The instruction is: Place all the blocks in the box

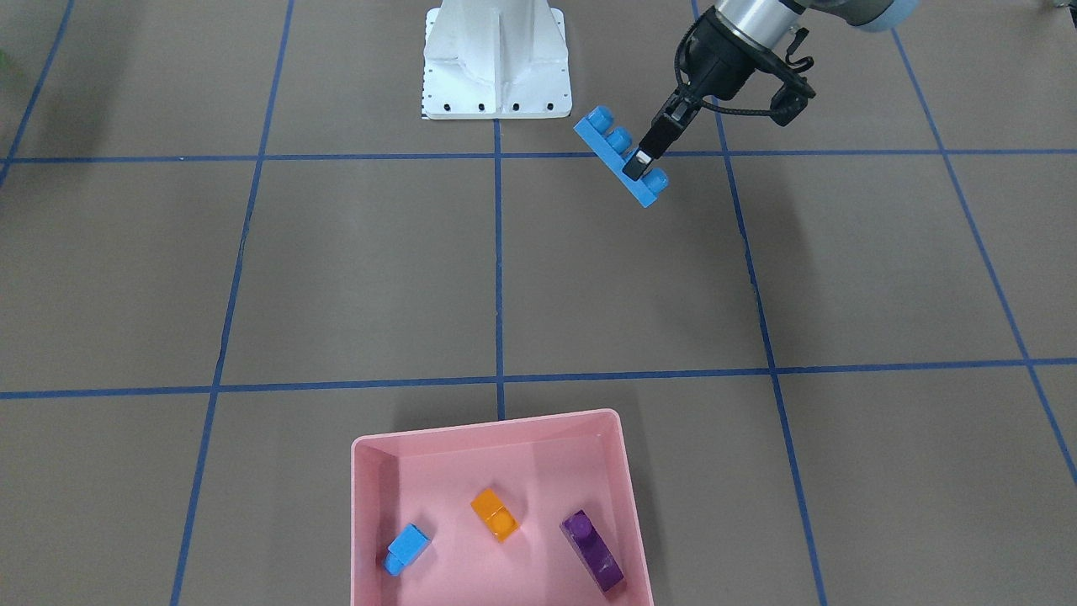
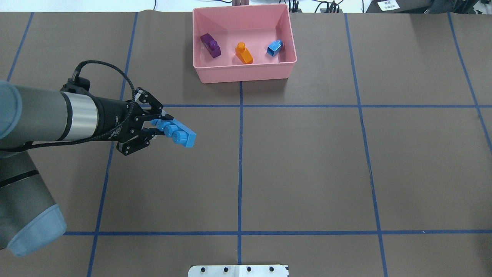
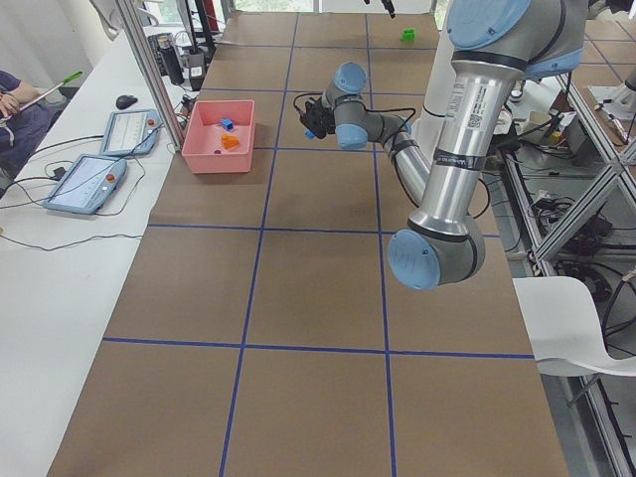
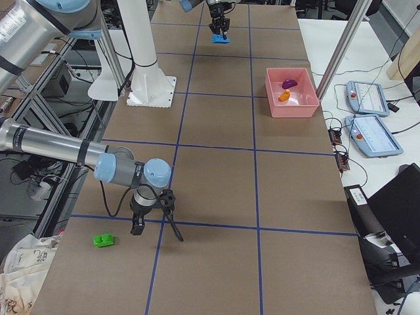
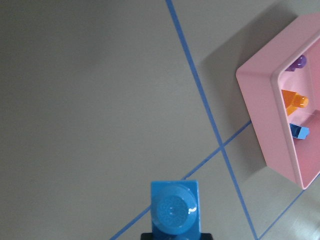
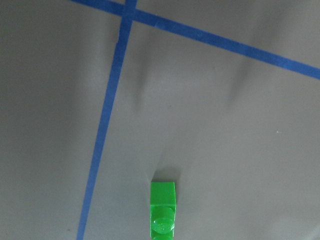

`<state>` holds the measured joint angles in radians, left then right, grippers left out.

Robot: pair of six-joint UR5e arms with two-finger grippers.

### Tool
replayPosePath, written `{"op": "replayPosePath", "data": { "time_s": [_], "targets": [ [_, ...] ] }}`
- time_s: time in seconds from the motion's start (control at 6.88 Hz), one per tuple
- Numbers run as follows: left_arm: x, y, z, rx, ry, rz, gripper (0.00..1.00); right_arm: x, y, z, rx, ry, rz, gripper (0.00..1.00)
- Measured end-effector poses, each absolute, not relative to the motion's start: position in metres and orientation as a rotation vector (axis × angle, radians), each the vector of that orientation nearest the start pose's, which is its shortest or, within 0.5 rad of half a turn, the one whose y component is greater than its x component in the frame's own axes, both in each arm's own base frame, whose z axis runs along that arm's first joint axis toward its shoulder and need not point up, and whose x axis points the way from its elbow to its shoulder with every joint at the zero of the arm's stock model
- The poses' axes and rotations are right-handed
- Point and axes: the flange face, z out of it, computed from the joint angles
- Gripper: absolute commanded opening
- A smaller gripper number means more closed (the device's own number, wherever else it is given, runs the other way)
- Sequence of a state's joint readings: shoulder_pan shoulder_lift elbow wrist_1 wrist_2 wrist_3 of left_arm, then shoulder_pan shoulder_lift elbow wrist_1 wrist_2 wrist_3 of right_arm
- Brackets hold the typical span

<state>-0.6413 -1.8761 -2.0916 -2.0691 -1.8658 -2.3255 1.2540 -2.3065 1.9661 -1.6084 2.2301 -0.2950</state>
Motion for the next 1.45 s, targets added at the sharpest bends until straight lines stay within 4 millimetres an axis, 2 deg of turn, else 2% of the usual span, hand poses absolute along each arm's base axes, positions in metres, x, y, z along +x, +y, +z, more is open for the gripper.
{"op": "replayPosePath", "data": {
  "time_s": [0.44, 0.58, 1.45],
  "targets": [
    [0.382, -0.425, 0.174, -0.326, 1.379, -0.988, 0.00, 0.027, -0.137, 0.761, -0.410, -0.708, -0.492, 1.00],
    [0.388, -0.430, 0.170, -0.324, 1.380, -0.989, 0.00, 0.026, -0.132, 0.767, -0.414, -0.737, -0.485, 1.00],
    [0.391, -0.439, 0.169, -0.315, 1.375, -0.998, 0.00, 0.017, -0.127, 0.783, -0.447, -0.844, -0.454, 1.00]
  ]
}}
